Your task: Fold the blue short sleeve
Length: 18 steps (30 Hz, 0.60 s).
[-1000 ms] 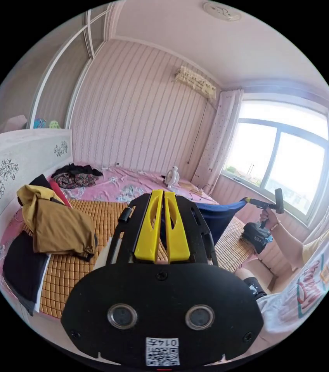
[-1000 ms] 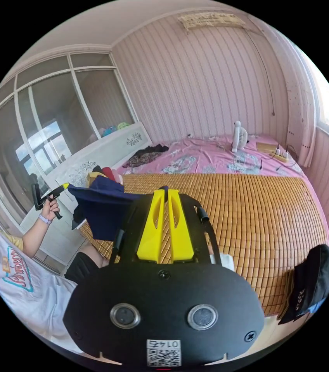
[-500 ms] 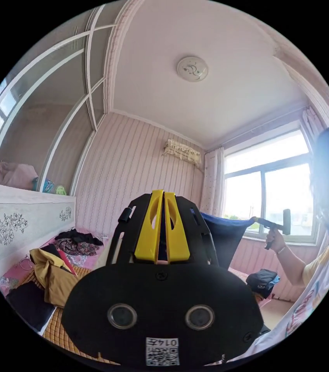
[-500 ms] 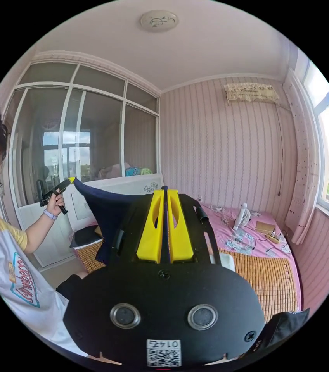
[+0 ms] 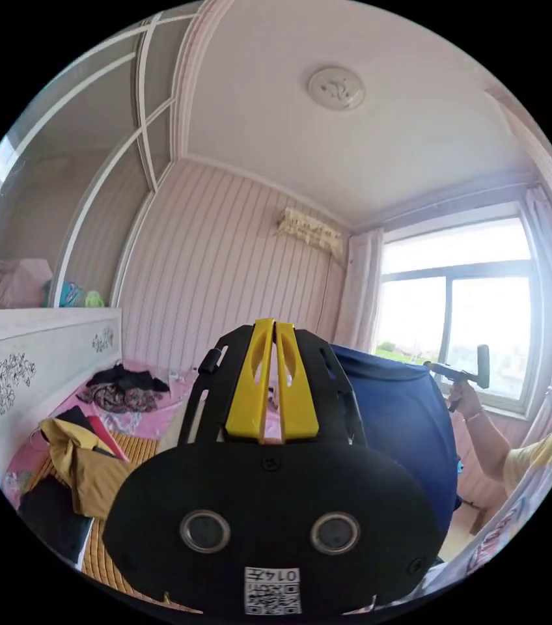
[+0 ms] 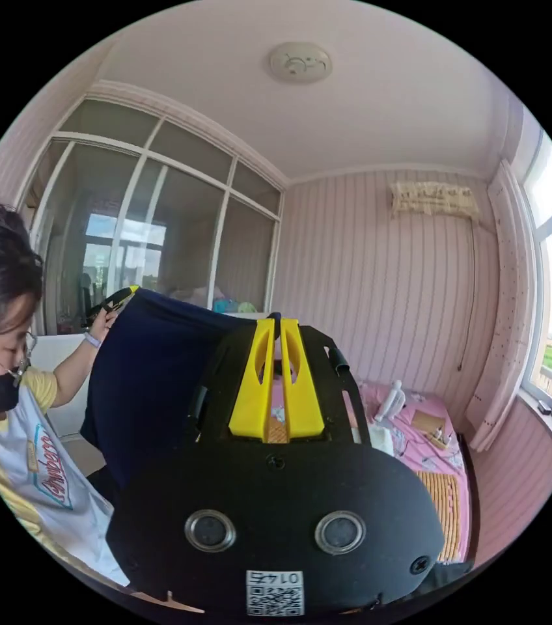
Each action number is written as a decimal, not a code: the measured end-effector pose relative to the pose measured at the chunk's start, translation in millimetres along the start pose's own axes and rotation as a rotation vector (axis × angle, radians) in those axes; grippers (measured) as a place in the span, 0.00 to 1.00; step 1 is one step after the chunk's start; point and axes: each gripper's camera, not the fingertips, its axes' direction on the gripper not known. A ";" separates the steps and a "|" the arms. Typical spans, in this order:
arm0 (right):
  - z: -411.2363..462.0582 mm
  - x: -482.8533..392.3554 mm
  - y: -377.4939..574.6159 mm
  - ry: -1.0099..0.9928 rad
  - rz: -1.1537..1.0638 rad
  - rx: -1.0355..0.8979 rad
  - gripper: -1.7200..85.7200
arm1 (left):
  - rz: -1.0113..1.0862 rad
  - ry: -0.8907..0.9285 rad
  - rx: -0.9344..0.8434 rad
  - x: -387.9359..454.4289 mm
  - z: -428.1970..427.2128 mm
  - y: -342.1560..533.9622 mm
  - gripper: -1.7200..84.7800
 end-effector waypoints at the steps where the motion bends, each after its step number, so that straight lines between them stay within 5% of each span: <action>1: 37.6 14.1 14.8 0.057 0.040 -0.127 0.02 | -0.038 -0.020 -0.089 -10.0 28.8 16.6 0.01; 7: 173.6 90.1 104.5 0.002 0.485 -0.442 0.02 | -0.075 -0.130 -0.437 -36.0 158.3 74.8 0.01; 14: 148.5 142.7 43.1 -0.025 0.515 -0.025 0.03 | -0.058 -0.077 -0.125 -43.6 166.5 25.5 0.01; 18: 130.1 141.6 59.6 -0.072 0.373 0.078 0.03 | -0.036 -0.052 -0.199 -60.0 181.4 70.3 0.01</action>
